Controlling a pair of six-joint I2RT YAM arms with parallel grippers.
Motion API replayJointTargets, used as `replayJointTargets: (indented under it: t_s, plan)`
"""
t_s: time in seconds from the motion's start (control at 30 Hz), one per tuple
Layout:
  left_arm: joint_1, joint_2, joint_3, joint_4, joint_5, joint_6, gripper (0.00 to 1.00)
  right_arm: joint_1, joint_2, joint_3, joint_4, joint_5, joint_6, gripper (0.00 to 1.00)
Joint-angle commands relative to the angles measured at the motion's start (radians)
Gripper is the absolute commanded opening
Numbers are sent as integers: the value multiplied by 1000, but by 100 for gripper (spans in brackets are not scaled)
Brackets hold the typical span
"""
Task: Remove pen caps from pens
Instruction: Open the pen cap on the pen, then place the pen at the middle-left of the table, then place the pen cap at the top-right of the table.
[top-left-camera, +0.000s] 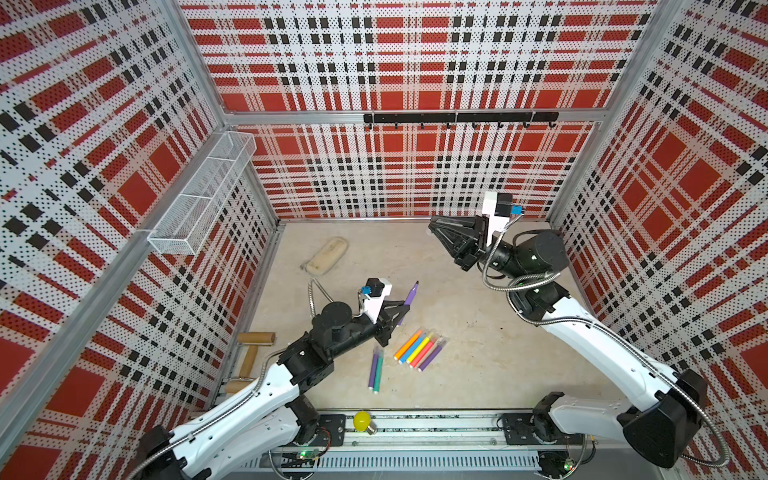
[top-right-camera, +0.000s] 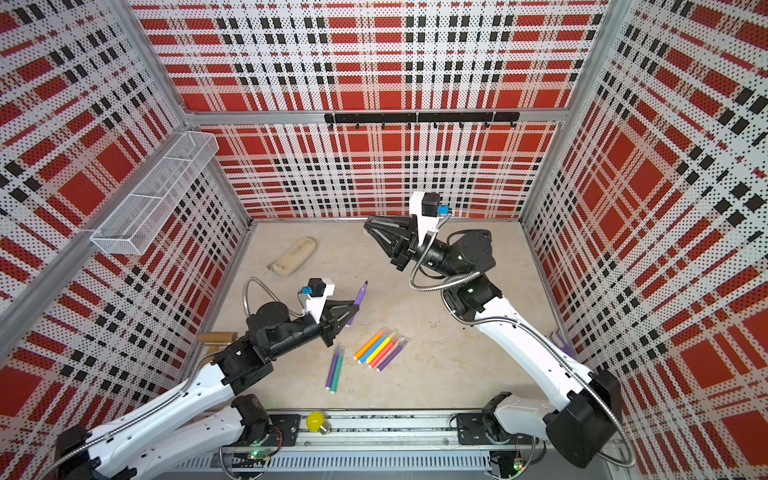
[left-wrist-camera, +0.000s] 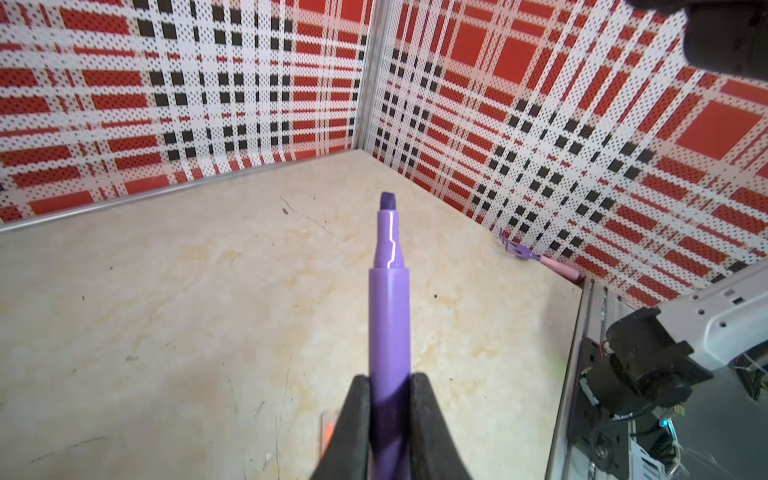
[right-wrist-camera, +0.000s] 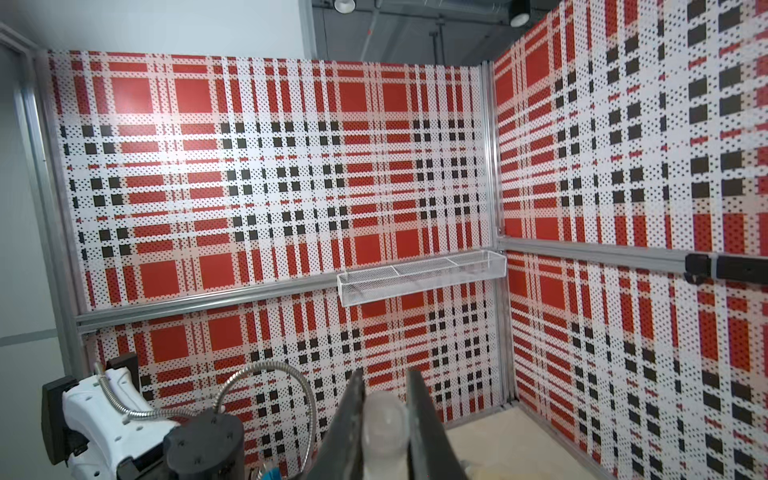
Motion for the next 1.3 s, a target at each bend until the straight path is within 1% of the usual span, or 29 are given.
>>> replayJointTargets:
  t_s: [0.0, 0.1, 0.13, 0.17, 0.2, 0.27, 0.33, 0.4, 0.43, 0.5, 0.57, 0.73, 0.83, 0.97, 1.03, 1.07, 1.17, 1.27]
  plan:
    - [-3, -28, 25, -39, -113, -14, 0, -2, 17, 110, -281, 225, -106, 0]
    - [19, -23, 75, -141, -304, -16, 0, -30, 111, 298, -752, 565, -311, 0]
    - [37, -4, 96, -179, -350, -12, 0, -48, 139, 310, -833, 672, -347, 0]
    - [65, 30, 124, -222, -387, -3, 0, -68, 163, 297, -896, 748, -364, 0]
    - [106, 79, 159, -275, -428, 3, 0, -98, 178, 255, -926, 780, -363, 0]
    - [182, 170, 206, -326, -468, 22, 0, -155, 197, 164, -947, 765, -344, 0]
    - [274, 248, 218, -308, -413, 29, 0, -203, 232, 93, -963, 743, -329, 0]
    - [343, 318, 217, -260, -356, 31, 0, -237, 271, 50, -960, 708, -327, 0]
    - [370, 364, 223, -240, -337, 34, 0, -248, 297, 44, -967, 689, -327, 0]
    - [398, 461, 246, -225, -337, 54, 0, -257, 346, 49, -981, 676, -335, 0]
    - [408, 573, 289, -256, -351, 78, 0, -262, 395, 63, -989, 682, -342, 0]
    - [425, 784, 353, -267, -364, 106, 0, -284, 542, 127, -1017, 689, -362, 7]
    - [440, 862, 388, -301, -370, 115, 0, -290, 611, 153, -1029, 698, -373, 10]
    - [456, 935, 423, -322, -383, 125, 0, -296, 659, 162, -1032, 702, -381, 15]
    - [462, 972, 469, -383, -388, 128, 0, -298, 675, 162, -1032, 702, -383, 19]
    - [465, 985, 485, -399, -388, 125, 2, -298, 682, 163, -1033, 700, -383, 23]
    - [468, 1013, 507, -416, -374, 127, 15, -299, 688, 164, -1032, 698, -381, 29]
    - [468, 1014, 508, -421, -367, 127, 22, -300, 690, 166, -1037, 694, -384, 34]
